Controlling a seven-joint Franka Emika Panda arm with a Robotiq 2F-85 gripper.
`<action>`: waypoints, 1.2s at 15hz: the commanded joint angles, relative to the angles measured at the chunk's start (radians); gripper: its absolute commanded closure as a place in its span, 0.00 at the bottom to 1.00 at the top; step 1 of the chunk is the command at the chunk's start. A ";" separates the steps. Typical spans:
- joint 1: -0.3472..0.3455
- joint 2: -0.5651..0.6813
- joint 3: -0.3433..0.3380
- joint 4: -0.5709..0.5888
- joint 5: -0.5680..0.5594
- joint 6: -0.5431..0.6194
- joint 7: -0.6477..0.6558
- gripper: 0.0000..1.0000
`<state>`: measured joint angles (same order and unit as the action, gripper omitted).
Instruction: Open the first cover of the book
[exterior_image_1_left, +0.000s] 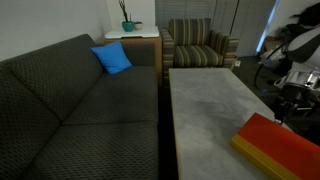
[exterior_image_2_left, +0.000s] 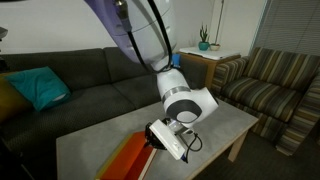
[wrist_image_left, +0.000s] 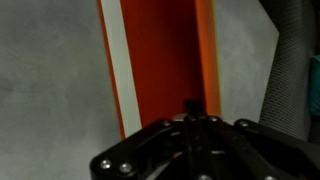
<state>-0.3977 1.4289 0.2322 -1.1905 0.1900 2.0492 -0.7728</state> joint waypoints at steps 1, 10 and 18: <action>0.009 -0.105 0.008 -0.133 -0.010 0.005 0.001 1.00; 0.110 -0.226 -0.001 -0.275 -0.033 -0.039 -0.027 1.00; 0.225 -0.242 -0.006 -0.287 -0.108 -0.076 -0.043 1.00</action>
<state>-0.2050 1.2339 0.2425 -1.4363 0.1083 1.9961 -0.7914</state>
